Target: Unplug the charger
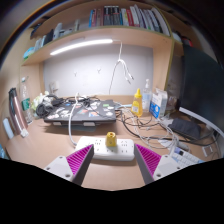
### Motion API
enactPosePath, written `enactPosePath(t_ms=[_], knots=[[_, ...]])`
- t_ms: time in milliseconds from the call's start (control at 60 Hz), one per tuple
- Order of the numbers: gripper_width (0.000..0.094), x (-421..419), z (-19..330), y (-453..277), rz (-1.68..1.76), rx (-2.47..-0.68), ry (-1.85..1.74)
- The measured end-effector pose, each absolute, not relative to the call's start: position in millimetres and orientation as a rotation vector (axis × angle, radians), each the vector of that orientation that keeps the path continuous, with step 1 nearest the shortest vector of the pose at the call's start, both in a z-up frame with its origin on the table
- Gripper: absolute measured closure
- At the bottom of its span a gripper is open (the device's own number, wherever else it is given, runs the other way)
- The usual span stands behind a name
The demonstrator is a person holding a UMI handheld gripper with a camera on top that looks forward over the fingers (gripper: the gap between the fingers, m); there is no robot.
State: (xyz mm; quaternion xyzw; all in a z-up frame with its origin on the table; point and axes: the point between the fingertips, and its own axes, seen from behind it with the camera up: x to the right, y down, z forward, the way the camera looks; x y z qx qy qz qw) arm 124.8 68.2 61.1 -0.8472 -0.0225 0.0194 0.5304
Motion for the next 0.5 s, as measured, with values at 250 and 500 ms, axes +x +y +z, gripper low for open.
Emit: enactPosePath(t_ms=[250, 500], knots=[[0.0117, 117.8, 41.9, 125.8, 0.017, -2.01, -0.03], [0.0551, 114.4, 24.3, 149.0, -0.012, -2.029, 0.001]])
